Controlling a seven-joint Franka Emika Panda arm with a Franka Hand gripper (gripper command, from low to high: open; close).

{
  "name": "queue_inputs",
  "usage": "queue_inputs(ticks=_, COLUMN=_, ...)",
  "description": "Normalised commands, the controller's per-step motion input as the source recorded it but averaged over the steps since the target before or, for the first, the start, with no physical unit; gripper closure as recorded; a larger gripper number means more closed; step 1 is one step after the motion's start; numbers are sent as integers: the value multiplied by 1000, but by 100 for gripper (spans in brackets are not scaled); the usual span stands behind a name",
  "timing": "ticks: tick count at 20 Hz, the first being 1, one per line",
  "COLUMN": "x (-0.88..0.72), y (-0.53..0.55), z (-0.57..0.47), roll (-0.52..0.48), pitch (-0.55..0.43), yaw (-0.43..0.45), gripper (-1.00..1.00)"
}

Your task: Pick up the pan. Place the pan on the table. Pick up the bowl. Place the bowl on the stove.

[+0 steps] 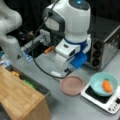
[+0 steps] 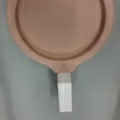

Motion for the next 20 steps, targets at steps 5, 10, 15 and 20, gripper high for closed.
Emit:
queue_inputs(ticks=5, x=-673, y=48, z=-108, roll=-121, pitch=-268, yaw=172, gripper=-100)
queue_inputs(ticks=10, x=-695, y=-3, z=-158, roll=-36, pitch=-287, yaw=206, gripper=-100)
queue_inputs(ticks=15, x=-647, y=-57, z=-257, roll=28, pitch=-311, yaw=189, gripper=-100)
queue_inputs(ticks=20, x=-423, y=-61, z=-329, roll=79, pitch=-295, yaw=157, gripper=-100)
